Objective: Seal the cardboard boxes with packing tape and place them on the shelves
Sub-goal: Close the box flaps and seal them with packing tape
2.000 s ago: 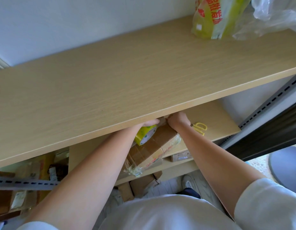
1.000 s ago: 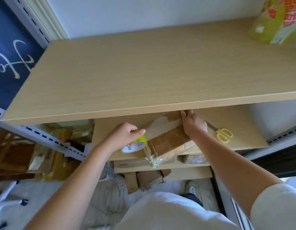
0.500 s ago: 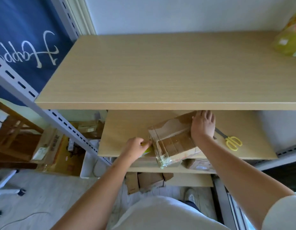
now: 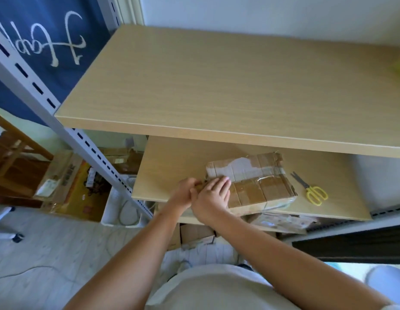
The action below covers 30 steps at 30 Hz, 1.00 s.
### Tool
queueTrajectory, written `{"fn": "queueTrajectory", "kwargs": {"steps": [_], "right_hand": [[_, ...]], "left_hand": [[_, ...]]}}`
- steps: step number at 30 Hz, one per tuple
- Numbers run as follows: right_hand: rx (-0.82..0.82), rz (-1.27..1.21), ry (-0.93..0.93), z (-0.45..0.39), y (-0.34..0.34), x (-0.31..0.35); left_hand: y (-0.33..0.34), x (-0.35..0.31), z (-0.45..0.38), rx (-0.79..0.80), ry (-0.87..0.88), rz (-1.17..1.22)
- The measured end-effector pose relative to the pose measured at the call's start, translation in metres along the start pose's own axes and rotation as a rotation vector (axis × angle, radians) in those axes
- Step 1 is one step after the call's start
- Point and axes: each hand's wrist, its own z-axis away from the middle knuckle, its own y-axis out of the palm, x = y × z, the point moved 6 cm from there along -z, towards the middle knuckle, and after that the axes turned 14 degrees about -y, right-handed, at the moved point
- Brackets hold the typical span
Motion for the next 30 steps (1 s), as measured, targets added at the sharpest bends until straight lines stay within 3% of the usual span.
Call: {"fn": "queueTrajectory", "kwargs": {"steps": [3, 9, 14, 18, 21, 23, 26, 30], "right_hand": [[-0.011, 0.049, -0.079, 0.008, 0.004, 0.005], [0.026, 0.402, -0.527, 0.011, -0.054, -0.027], [0.029, 0.506, -0.469, -0.009, -0.056, -0.08], [-0.203, 0.298, -0.516, 0.007, -0.06, -0.093], [-0.696, 0.076, -0.42, 0.028, -0.102, -0.134], [-0.901, -0.016, -0.226, 0.032, -0.122, -0.192], [-0.745, -0.098, 0.106, 0.013, -0.127, -0.278], [-0.431, -0.026, 0.289, -0.011, -0.112, -0.333]], "left_hand": [[-0.004, 0.006, 0.002, -0.041, 0.025, 0.054], [-0.018, 0.0, 0.002, -0.094, 0.008, 0.045], [-0.016, 0.004, 0.009, 0.008, -0.01, 0.091], [-0.021, 0.007, 0.006, -0.049, -0.019, 0.005], [-0.031, 0.003, 0.011, -0.138, 0.024, -0.015], [-0.03, -0.01, 0.013, -0.211, 0.064, -0.078], [-0.011, -0.031, 0.009, -0.242, 0.065, -0.343], [0.014, -0.046, -0.004, -0.263, 0.006, -0.604]]}}
